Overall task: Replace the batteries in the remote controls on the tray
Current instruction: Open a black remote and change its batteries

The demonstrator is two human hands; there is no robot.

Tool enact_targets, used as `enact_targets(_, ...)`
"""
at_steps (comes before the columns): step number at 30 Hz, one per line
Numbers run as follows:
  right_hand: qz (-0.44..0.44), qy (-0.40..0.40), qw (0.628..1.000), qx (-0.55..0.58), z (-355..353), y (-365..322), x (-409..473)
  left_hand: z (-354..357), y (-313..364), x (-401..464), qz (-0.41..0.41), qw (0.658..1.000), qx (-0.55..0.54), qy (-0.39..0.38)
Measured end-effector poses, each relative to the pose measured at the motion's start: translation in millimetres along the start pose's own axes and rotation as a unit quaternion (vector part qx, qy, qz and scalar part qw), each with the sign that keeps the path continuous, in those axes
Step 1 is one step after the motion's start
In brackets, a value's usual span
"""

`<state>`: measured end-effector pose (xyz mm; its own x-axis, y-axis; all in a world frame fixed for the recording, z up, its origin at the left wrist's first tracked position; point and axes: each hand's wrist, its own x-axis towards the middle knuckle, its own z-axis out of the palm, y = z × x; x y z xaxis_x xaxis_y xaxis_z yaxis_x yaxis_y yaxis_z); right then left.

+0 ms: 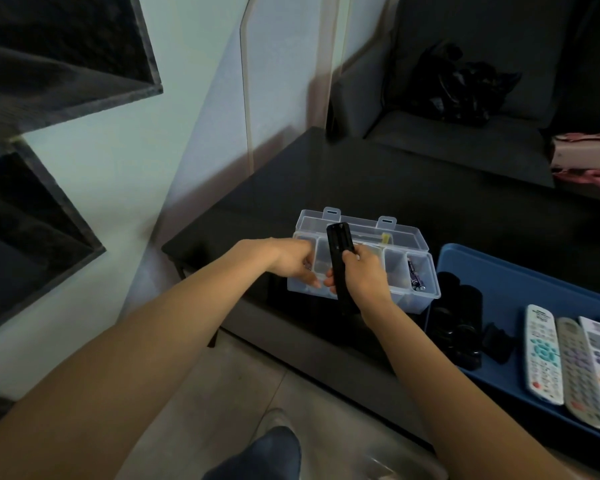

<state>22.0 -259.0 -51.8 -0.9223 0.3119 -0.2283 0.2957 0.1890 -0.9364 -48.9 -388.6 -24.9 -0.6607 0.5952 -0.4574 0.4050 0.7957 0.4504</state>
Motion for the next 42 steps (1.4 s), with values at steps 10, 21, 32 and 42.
enact_targets(10, 0.005, -0.005, 1.0, 0.018, 0, -2, -4, -1, -17, 2, 0.012, 0.995, 0.009, 0.098)
enact_targets(21, 0.007, 0.006, 1.0, 0.011, 2, -3, -5, 19, -9, -18, 0.01, 0.945, 0.183, 0.271)
enact_targets(32, 0.013, 0.006, 1.0, 0.011, 2, -3, -4, 12, -7, -9, 0.019, 0.99, 0.028, 0.139)
enact_targets(42, 0.004, -0.003, 1.0, -0.003, 0, -2, -5, 3, -6, -17, 0.067, 0.989, -0.021, 0.127)
